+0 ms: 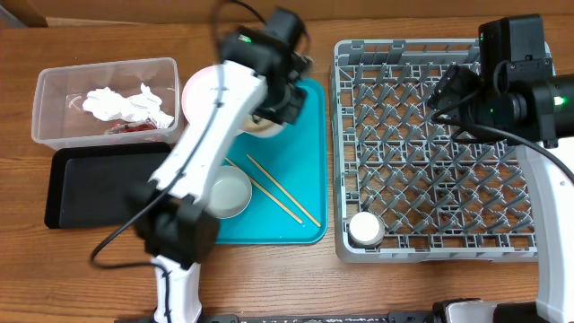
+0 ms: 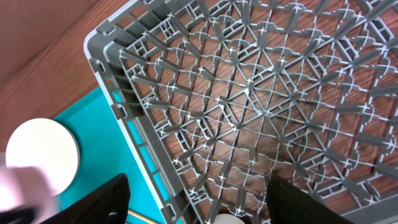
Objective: Sort waste into correct bins and load items into the dishwasher
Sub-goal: 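Tip the pink bowl over the black tray to dump the rice, then return the emptied pink bowl to the teal tray with left gripper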
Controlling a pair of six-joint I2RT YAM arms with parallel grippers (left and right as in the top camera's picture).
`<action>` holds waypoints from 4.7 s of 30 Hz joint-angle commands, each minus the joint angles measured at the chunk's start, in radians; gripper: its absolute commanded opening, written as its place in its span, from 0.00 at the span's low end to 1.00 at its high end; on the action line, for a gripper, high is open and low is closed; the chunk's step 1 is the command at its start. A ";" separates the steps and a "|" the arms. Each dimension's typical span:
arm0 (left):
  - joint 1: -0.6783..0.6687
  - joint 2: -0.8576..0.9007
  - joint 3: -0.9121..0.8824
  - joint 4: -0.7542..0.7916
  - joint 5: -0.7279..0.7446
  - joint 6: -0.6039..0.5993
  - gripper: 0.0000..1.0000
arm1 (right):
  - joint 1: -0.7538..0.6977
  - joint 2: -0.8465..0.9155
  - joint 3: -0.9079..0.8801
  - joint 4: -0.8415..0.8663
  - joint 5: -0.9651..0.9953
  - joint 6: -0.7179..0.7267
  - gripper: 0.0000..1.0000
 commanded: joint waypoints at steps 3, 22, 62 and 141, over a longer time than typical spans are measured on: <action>0.153 -0.135 0.064 -0.134 0.012 -0.056 0.04 | -0.003 -0.007 0.002 0.003 0.011 -0.005 0.72; 0.806 -0.414 -0.542 -0.048 0.657 0.243 0.04 | -0.003 -0.007 0.002 0.009 0.010 -0.008 0.72; 1.369 -0.404 -1.089 0.611 1.437 -0.031 0.04 | -0.002 -0.007 0.002 0.029 -0.043 -0.004 0.72; -0.113 -0.196 -0.758 0.636 -0.098 -0.025 0.04 | -0.002 -0.007 0.002 -0.020 -0.042 -0.053 0.73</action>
